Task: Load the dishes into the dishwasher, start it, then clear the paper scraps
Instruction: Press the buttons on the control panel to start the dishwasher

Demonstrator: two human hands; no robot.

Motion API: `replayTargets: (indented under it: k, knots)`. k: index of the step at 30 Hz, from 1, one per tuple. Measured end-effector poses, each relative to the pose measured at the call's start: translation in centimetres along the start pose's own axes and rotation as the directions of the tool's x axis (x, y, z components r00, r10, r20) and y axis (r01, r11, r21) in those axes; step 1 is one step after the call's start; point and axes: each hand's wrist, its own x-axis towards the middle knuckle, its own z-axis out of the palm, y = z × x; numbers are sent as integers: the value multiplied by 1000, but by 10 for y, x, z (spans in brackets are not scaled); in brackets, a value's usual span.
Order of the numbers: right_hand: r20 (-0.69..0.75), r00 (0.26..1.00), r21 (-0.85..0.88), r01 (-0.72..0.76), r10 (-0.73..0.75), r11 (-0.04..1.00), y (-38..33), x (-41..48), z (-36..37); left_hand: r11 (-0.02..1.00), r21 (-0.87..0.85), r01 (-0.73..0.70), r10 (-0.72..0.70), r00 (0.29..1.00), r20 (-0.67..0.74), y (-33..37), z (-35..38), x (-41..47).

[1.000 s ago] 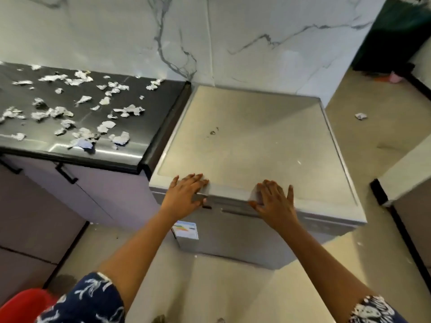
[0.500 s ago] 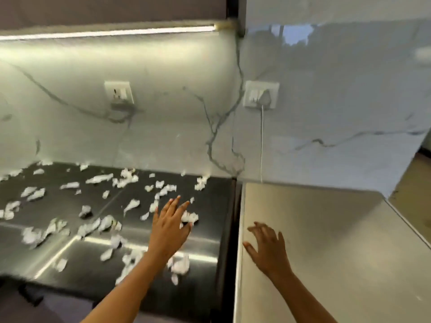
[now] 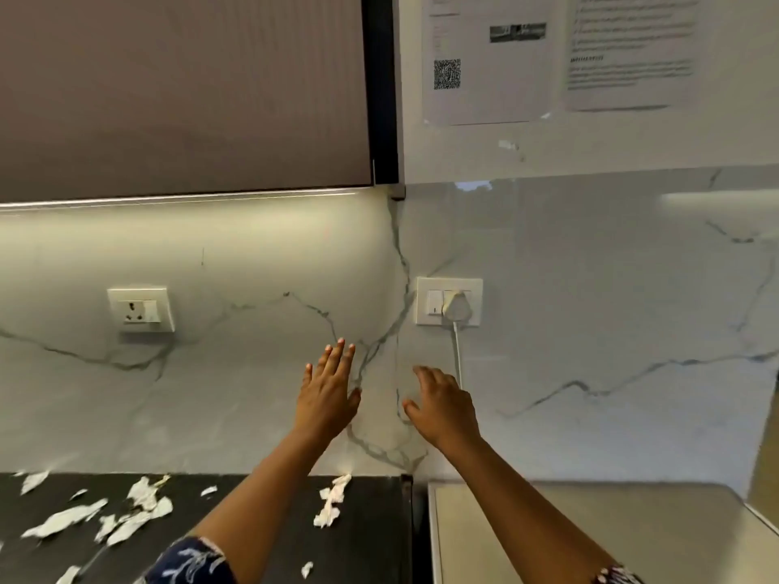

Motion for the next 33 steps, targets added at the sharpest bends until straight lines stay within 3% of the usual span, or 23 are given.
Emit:
replayTargets:
  k: [3,8,15,18,21,23,26,29,33]
  knots:
    - [-58,998,-14,-11,10,1000,3,41,-4,1000,19,-19,19,1000,-3,4,8,48]
    - [-170,980,-49,95,-102,994,9,79,17,998,64,-17,18,1000,-14,1,37,98]
    - [-295,955,-113,5,-38,994,26,105,48,995,84,-45,57,989,-138,-15,68,109]
    - [-263,965,-99,-19,-8,995,24,105,51,996,81,-45,55,991,-126,-14,68,108]
    - [-140,990,-76,-2,-9,997,22,101,34,998,51,-24,27,998,-63,-10,59,105]
    - [-51,999,-128,-1,-6,992,20,93,14,999,50,-5,4,1000,28,-2,43,102]
    - [136,990,-72,-31,40,997,20,70,-13,994,109,15,-36,980,193,11,15,86]
    - [187,982,-52,-13,23,999,28,11,-25,999,35,-16,8,976,216,27,0,21]
    - [237,971,70,-42,24,997,38,-121,-17,969,-246,-34,78,982,170,50,0,-140]
